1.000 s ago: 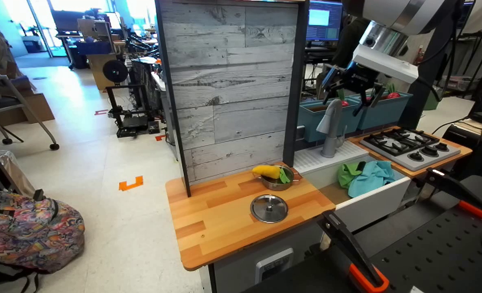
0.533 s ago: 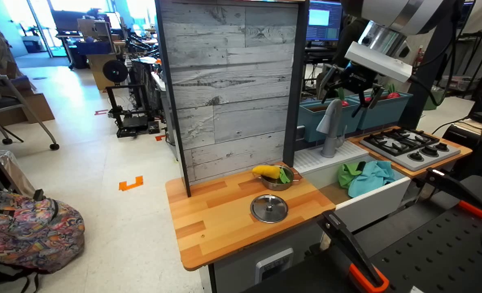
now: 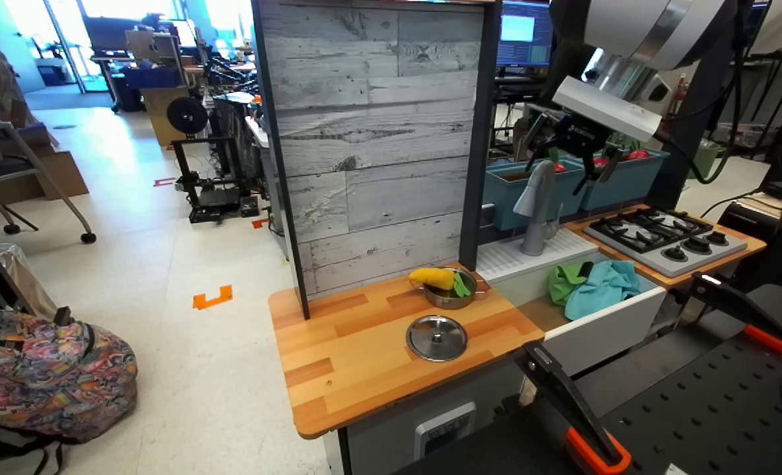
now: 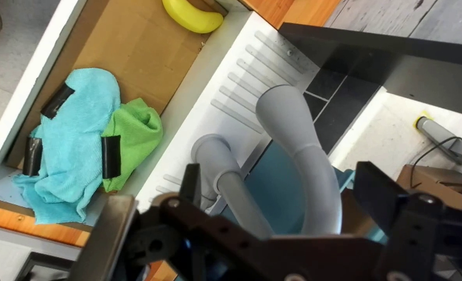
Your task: Push the grey faucet head to the right
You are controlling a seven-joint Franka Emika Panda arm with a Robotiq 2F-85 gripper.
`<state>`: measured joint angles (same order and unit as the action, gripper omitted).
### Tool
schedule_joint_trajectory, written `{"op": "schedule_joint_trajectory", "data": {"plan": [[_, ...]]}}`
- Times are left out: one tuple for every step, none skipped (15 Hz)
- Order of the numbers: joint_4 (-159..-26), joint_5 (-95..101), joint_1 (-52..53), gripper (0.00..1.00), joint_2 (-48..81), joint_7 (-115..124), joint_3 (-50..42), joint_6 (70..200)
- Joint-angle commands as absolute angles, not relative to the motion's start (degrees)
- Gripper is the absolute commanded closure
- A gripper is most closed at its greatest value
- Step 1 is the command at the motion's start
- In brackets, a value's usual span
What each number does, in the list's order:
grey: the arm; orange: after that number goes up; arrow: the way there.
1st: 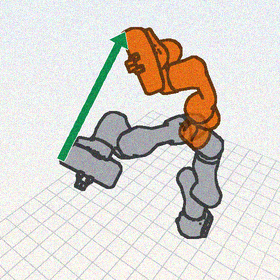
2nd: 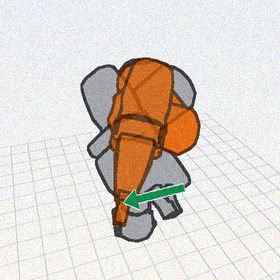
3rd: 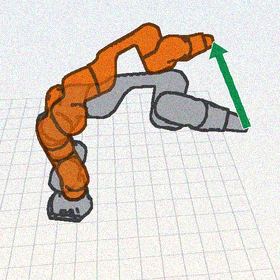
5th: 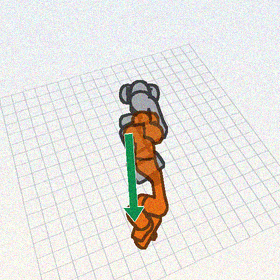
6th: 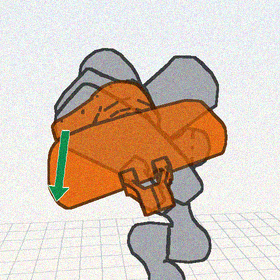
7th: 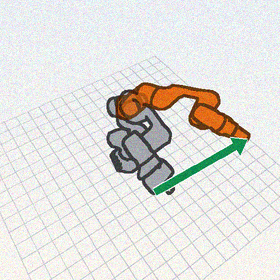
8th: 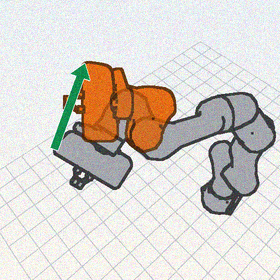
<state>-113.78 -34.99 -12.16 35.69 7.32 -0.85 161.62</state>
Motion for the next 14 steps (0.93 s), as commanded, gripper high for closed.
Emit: {"op": "schedule_joint_trajectory", "data": {"plan": [[-111.5,-32.7,-10.9,0.28,39.0,10.4,-1.8,164.2],[-111.4,-32.0,-10.7,0.29,39.5,10.8,-1.9,164.1],[-111.2,-31.3,-10.5,0.32,39.8,11.3,-1.9,164.3],[-111.1,-30.6,-10.5,0.39,40.2,11.7,-1.8,164.6],[-110.9,-30.2,-10.4,0.48,40.3,12.0,-1.7,164.8],[-110.7,-29.8,-10.3,0.55,40.4,12.3,-1.6,164.9],[-110.5,-29.4,-10.4,0.64,40.5,12.6,-1.5,164.8],[-110.4,-29.0,-10.3,0.70,40.6,12.9,-1.5,164.8],[-110.3,-28.7,-10.5,0.77,40.6,13.0,-1.3,164.8],[-110.5,-28.6,-10.5,0.85,40.5,13.0,-1.2,164.8],[-110.6,-28.6,-10.7,0.92,40.5,12.7,-1.1,164.7],[-110.7,-28.5,-10.8,0.93,40.4,12.5,-1.0,164.4],[-110.9,-28.3,-11.0,0.92,40.4,12.3,-1.0,164.0],[-111.5,-28.0,-11.0,0.92,40.2,12.1,-1.1,164.0]]}}
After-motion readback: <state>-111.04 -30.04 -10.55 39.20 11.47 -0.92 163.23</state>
